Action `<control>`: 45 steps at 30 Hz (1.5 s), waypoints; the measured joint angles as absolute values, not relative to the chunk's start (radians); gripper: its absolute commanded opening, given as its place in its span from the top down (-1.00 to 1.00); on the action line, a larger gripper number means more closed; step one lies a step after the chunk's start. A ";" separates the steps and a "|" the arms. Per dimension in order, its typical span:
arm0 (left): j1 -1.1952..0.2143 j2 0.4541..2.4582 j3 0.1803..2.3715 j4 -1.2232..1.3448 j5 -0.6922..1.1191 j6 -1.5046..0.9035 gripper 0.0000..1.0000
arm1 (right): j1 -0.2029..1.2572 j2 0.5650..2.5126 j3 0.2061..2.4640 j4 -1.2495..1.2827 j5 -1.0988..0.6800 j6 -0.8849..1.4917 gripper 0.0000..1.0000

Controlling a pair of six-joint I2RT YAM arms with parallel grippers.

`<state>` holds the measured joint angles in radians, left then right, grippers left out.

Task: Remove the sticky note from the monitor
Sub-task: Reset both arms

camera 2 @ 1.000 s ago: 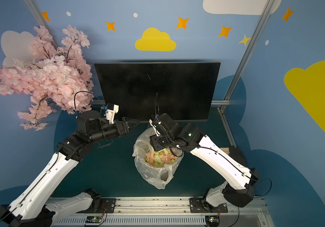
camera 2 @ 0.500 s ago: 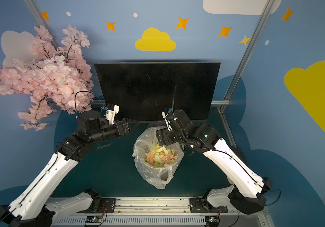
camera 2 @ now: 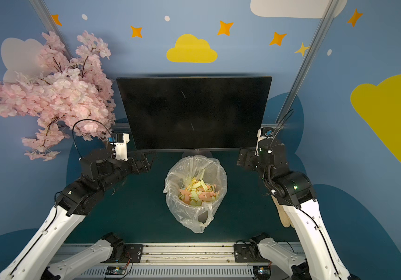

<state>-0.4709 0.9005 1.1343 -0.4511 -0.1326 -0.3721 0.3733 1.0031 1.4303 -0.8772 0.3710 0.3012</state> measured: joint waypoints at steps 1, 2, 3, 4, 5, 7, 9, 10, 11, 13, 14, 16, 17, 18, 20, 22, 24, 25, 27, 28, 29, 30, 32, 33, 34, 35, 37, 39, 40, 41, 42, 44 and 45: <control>-0.471 0.891 1.095 -0.429 -0.163 -0.336 -1.00 | 0.332 0.993 1.383 -0.842 0.388 0.297 -0.96; -0.471 0.881 1.055 -0.409 -0.193 -0.304 -1.00 | 0.290 0.986 1.330 -0.800 0.403 0.292 -0.96; -0.471 0.870 1.009 -0.386 -0.223 -0.269 -1.00 | 0.254 0.981 1.279 -0.759 0.415 0.288 -0.96; -0.470 0.859 0.962 -0.358 -0.252 -0.231 -1.00 | 0.223 0.977 1.223 -0.714 0.428 0.284 -0.96; -0.470 0.847 0.917 -0.330 -0.277 -0.199 -1.00 | 0.192 0.974 1.160 -0.667 0.440 0.279 -0.96; -0.466 0.826 0.826 -0.271 -0.323 -0.137 -1.00 | 0.147 0.972 1.044 -0.583 0.456 0.266 -0.96; -0.454 0.814 0.743 -0.213 -0.356 -0.092 -1.00 | 0.122 0.973 0.943 -0.513 0.460 0.252 -0.96; -0.445 0.812 0.709 -0.184 -0.364 -0.077 -1.00 | 0.115 0.975 0.897 -0.476 0.460 0.244 -0.96; -0.434 0.811 0.672 -0.150 -0.369 -0.065 -1.00 | 0.112 0.978 0.856 -0.436 0.461 0.239 -0.95; -0.409 0.812 0.603 -0.079 -0.372 -0.044 -1.00 | 0.110 0.992 0.784 -0.352 0.470 0.233 -0.95; -0.396 0.815 0.567 -0.037 -0.372 -0.035 -1.00 | 0.110 1.003 0.752 -0.309 0.477 0.231 -0.96; -0.368 0.827 0.505 0.045 -0.367 -0.024 -1.00 | 0.108 1.040 0.682 -0.208 0.493 0.224 -0.96; -0.351 0.837 0.478 0.082 -0.366 -0.022 -1.00 | 0.108 1.064 0.647 -0.159 0.498 0.215 -0.95; -0.331 0.851 0.454 0.119 -0.362 -0.021 -1.00 | 0.108 1.089 0.618 -0.117 0.500 0.201 -0.95; -0.294 0.894 0.414 0.199 -0.348 -0.018 -1.00 | 0.108 1.150 0.567 -0.029 0.505 0.169 -0.96; -0.272 0.947 0.389 0.267 -0.340 -0.014 -1.00 | 0.106 1.196 0.549 0.033 0.505 0.144 -0.96; -0.260 1.004 0.370 0.336 -0.332 0.000 -1.00 | 0.105 1.240 0.542 0.107 0.505 0.122 -0.96; -0.254 1.036 0.361 0.374 -0.327 0.009 -1.00 | 0.104 1.262 0.538 0.146 0.502 0.113 -0.96; -0.234 1.101 0.343 0.443 -0.306 0.023 -1.00 | 0.104 1.301 0.524 0.225 0.492 0.096 -0.95; -0.220 1.131 0.336 0.474 -0.294 0.027 -1.00 | 0.104 1.315 0.514 0.256 0.485 0.092 -0.95; -0.201 1.163 0.329 0.506 -0.280 0.030 -1.00 | 0.104 1.327 0.502 0.287 0.472 0.083 -0.95; -0.182 1.195 0.323 0.540 -0.266 0.031 -1.00 | 0.101 1.335 0.490 0.318 0.459 0.072 -0.95; -0.147 1.264 0.316 0.607 -0.239 0.033 -1.00 | 0.094 1.364 0.461 0.410 0.430 0.058 -0.94; -0.131 1.298 0.316 0.638 -0.219 0.038 -1.00 | 0.091 1.386 0.449 0.454 0.419 0.052 -0.94; -0.114 1.328 0.316 0.664 -0.197 0.041 -1.00 | 0.088 1.415 0.439 0.494 0.409 0.047 -0.95; -0.099 1.352 0.316 0.688 -0.175 0.045 -1.00 | 0.086 1.441 0.433 0.519 0.402 0.049 -0.95; -0.070 1.407 0.316 0.751 -0.126 0.045 -1.00 | 0.083 1.476 0.431 0.540 0.383 0.044 -0.95; -0.044 1.485 0.316 0.834 -0.084 0.046 -1.00 | 0.078 1.477 0.433 0.546 0.363 0.039 -0.95; -0.038 1.522 0.318 0.867 -0.066 0.048 -1.00 | 0.076 1.477 0.436 0.551 0.355 0.037 -0.95; -0.035 1.554 0.319 0.885 -0.045 0.050 -1.00 | 0.075 1.477 0.439 0.555 0.349 0.036 -0.95; -0.035 1.570 0.323 0.883 -0.029 0.052 -1.00 | 0.073 1.477 0.440 0.560 0.346 0.035 -0.96; -0.037 1.576 0.335 0.872 -0.006 0.057 -1.00 | 0.072 1.477 0.440 0.566 0.339 0.031 -0.96; -0.041 1.575 0.345 0.873 -0.002 0.060 -1.00 | 0.072 1.477 0.440 0.567 0.337 0.028 -0.96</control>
<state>-0.0414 1.5749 0.3450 0.8730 -0.0017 0.0605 0.0715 1.4765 0.4404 0.5671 0.3367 0.0280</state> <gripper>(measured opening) 0.998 0.977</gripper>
